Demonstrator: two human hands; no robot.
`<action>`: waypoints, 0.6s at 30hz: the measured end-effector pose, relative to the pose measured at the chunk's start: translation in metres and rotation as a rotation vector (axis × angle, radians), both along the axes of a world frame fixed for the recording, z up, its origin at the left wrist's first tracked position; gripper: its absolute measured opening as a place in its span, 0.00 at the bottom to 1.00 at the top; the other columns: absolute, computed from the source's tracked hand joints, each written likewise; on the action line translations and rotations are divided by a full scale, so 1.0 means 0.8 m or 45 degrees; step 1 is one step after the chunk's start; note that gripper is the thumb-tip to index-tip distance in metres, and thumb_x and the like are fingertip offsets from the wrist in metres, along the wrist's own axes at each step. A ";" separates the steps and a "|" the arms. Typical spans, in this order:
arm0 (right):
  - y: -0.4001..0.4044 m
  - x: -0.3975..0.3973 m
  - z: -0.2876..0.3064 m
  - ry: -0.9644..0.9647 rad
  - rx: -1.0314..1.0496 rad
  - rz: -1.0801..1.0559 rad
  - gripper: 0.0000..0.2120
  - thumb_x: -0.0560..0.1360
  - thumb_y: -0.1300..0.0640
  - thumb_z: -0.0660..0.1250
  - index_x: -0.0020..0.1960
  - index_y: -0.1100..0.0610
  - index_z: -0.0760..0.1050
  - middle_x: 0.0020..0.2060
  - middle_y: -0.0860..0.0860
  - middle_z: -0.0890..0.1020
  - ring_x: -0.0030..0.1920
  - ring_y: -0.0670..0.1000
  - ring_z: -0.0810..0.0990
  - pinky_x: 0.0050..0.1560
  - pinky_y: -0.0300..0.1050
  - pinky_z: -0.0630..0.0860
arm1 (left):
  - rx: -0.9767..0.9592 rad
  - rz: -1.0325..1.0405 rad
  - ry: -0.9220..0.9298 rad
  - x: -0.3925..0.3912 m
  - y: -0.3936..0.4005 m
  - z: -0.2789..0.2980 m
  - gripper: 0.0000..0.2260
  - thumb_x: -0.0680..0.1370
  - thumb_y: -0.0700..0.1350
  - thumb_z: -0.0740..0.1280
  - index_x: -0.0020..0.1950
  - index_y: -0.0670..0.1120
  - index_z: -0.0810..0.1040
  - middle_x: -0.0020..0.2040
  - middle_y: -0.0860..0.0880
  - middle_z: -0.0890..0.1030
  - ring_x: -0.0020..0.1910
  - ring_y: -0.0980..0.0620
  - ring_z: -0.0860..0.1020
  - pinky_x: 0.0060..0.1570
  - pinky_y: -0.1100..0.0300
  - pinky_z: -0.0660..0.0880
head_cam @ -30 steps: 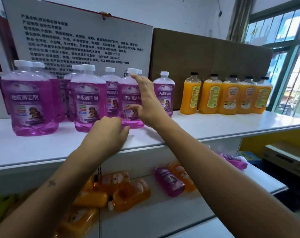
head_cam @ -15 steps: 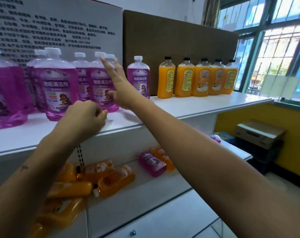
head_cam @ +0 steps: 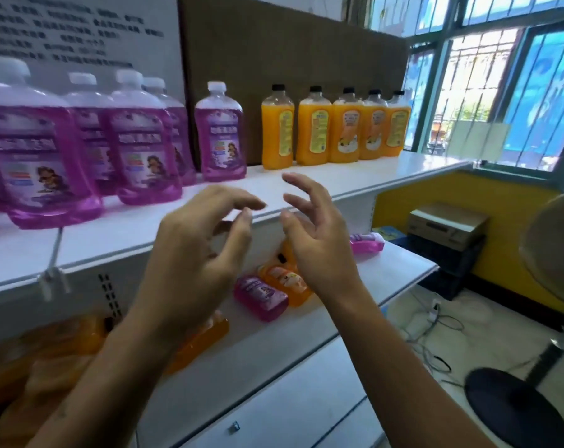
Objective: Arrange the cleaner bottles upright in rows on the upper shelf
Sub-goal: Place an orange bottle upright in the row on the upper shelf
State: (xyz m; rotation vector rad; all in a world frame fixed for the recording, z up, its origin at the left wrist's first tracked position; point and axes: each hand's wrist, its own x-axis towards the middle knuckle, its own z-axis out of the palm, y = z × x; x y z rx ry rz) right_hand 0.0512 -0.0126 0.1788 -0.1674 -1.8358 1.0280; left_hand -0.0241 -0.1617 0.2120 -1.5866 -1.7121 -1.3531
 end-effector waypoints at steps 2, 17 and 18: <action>0.018 0.022 -0.033 0.051 -0.056 -0.104 0.20 0.80 0.64 0.62 0.68 0.46 0.71 0.68 0.45 0.74 0.68 0.42 0.73 0.67 0.41 0.74 | -0.073 -0.110 -0.049 0.008 0.020 -0.030 0.10 0.80 0.43 0.61 0.55 0.44 0.81 0.53 0.52 0.80 0.54 0.57 0.78 0.51 0.69 0.73; 0.171 -0.064 -0.224 -0.525 -0.547 -0.049 0.14 0.82 0.58 0.63 0.67 0.55 0.74 0.61 0.49 0.78 0.62 0.49 0.78 0.49 0.24 0.73 | -0.730 0.315 -1.337 -0.090 0.165 -0.283 0.33 0.71 0.66 0.66 0.68 0.46 0.71 0.63 0.49 0.76 0.59 0.52 0.76 0.55 0.64 0.71; 0.188 -0.087 -0.228 -0.567 -0.501 -0.049 0.14 0.82 0.59 0.64 0.67 0.58 0.74 0.60 0.51 0.78 0.62 0.51 0.78 0.49 0.25 0.74 | -0.723 0.371 -1.380 -0.091 0.177 -0.287 0.28 0.73 0.65 0.66 0.65 0.47 0.72 0.58 0.51 0.76 0.54 0.54 0.77 0.52 0.67 0.71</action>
